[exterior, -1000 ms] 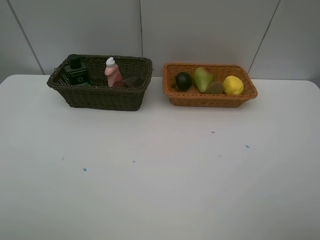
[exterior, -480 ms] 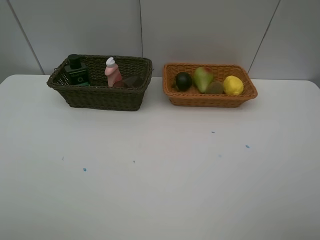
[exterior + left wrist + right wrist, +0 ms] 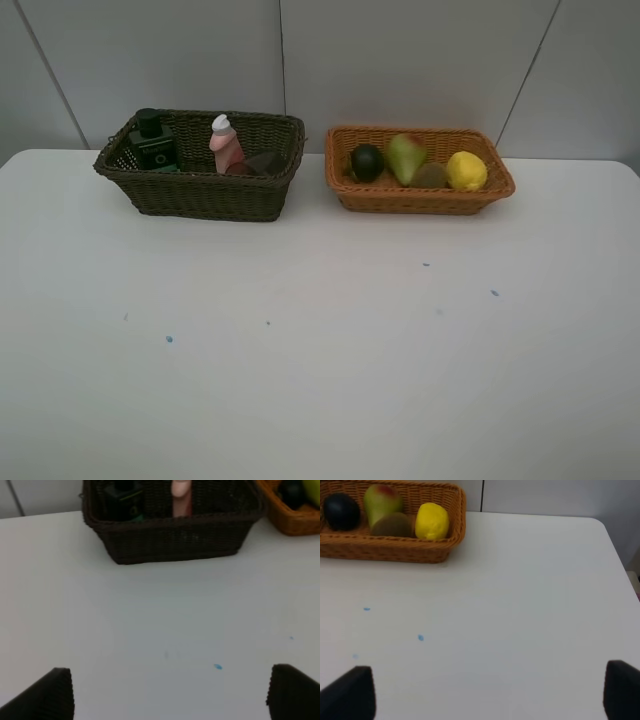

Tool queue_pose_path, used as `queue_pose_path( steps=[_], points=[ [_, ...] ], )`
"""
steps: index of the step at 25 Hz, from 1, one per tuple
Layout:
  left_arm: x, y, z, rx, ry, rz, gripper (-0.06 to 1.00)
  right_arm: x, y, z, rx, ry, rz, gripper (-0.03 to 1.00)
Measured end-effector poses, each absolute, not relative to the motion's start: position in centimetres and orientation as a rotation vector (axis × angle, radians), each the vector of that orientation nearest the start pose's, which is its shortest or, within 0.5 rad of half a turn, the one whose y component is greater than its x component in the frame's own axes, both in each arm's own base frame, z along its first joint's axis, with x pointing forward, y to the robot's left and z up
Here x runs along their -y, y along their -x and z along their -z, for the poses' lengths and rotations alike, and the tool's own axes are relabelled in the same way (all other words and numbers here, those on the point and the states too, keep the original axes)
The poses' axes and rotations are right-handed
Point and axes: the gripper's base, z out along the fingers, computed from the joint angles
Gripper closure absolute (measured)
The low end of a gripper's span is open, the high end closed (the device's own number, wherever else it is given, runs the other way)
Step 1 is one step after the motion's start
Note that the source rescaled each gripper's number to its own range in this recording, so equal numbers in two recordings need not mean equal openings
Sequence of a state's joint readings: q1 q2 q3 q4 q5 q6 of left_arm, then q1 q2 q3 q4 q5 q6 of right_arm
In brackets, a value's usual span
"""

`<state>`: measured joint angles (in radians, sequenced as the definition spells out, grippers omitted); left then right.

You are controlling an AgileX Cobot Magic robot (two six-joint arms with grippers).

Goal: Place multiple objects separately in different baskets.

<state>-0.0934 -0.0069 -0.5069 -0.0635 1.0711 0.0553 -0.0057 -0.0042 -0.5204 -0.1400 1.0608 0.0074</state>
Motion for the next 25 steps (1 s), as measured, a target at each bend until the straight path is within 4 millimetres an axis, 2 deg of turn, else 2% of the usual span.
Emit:
queue_pose_path(
  steps=[4,25],
  points=[
    [0.49,0.73,-27.82,-2.039,-0.077,0.052,-0.05,1.10,0.85,-28.35,-2.016,-0.022,0.166,-0.03],
    [0.50,0.73,-27.82,-2.039,-0.078,0.052,-0.05,1.10,0.85,-28.35,-2.016,-0.022,0.166,-0.03]
  ],
)
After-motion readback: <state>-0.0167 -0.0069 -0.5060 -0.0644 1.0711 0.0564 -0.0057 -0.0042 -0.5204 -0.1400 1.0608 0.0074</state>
